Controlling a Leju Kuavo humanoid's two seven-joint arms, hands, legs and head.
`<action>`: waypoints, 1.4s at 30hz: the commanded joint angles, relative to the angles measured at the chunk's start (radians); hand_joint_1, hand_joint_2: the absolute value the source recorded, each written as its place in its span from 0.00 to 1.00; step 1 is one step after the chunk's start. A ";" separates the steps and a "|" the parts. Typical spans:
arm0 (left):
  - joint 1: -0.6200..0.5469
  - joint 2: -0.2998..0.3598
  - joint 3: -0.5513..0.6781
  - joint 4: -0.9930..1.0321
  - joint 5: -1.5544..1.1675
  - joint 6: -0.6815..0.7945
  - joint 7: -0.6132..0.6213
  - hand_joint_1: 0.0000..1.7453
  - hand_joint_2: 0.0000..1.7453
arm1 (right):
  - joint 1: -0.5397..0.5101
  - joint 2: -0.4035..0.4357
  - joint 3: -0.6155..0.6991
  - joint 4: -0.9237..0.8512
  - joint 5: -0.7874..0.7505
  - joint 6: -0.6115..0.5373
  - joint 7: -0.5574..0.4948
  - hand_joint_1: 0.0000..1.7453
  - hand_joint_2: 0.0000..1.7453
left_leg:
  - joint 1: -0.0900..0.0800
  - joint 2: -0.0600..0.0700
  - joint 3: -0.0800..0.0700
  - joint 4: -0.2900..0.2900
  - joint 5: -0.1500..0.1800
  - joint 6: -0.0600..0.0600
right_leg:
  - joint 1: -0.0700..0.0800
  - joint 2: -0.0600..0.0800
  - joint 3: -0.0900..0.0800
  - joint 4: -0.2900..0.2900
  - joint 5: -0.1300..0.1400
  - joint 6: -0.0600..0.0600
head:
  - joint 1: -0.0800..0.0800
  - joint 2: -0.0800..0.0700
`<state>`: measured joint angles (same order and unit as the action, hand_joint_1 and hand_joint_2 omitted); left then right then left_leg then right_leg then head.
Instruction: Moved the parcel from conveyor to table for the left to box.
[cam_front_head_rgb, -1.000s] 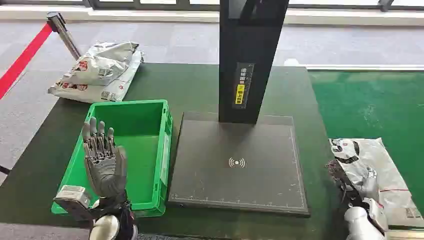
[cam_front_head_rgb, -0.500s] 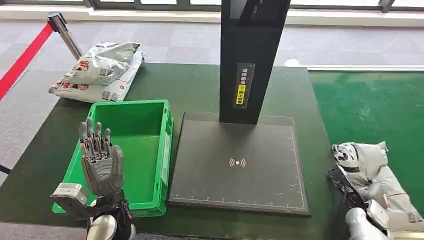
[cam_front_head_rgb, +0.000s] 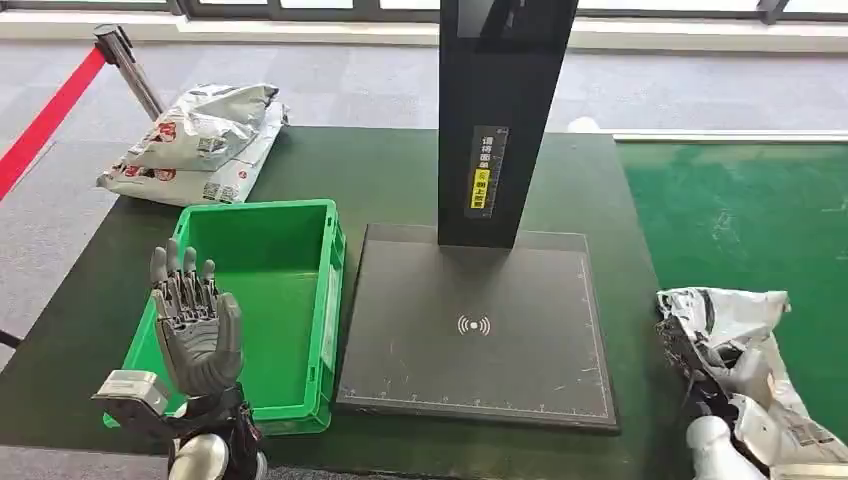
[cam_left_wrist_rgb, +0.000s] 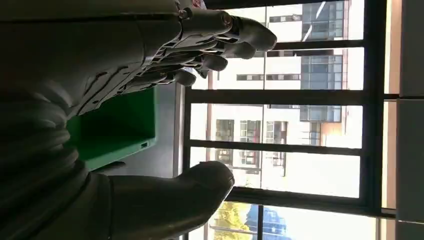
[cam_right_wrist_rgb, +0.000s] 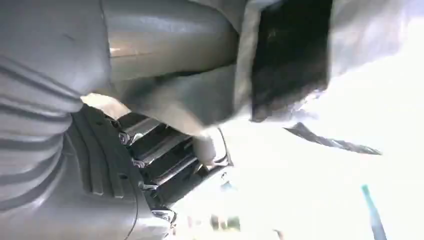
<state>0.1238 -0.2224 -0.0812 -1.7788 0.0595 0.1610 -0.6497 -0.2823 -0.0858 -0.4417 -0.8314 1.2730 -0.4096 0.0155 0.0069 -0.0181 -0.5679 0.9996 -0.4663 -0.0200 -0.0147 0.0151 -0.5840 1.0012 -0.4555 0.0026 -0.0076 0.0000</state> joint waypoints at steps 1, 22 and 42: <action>-0.006 -0.024 0.047 0.026 -0.003 -0.024 0.005 0.00 1.00 | 0.121 0.203 -0.047 -0.551 -0.034 -0.288 -0.189 1.00 1.00 | -0.001 0.001 0.000 -0.001 0.000 0.000 | -0.001 -0.001 -0.001 0.000 -0.001 -0.001 | 0.000 0.000; -0.081 -0.001 -0.001 0.145 0.005 -0.003 -0.014 0.00 1.00 | 0.162 0.203 0.344 -0.691 -0.724 0.021 -0.482 1.00 1.00 | -0.001 0.005 0.001 -0.001 0.001 0.000 | -0.001 0.003 0.000 -0.001 0.001 0.000 | 0.000 0.000; -0.128 0.003 -0.019 0.192 0.021 0.012 -0.028 0.00 1.00 | 0.186 0.149 0.460 -0.576 -0.742 0.123 -0.408 1.00 1.00 | 0.000 0.001 0.002 -0.001 0.001 0.000 | 0.000 -0.001 0.002 -0.002 0.001 0.000 | 0.000 0.000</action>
<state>0.0299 -0.2483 -0.0824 -1.6468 0.0778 0.1667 -0.6779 -0.0807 0.1083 -0.0461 -1.4923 0.5329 -0.2895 -0.3956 0.0067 -0.0181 -0.5681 0.9996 -0.4655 -0.0207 -0.0150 0.0156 -0.5845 1.0008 -0.4552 0.0029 -0.0076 0.0000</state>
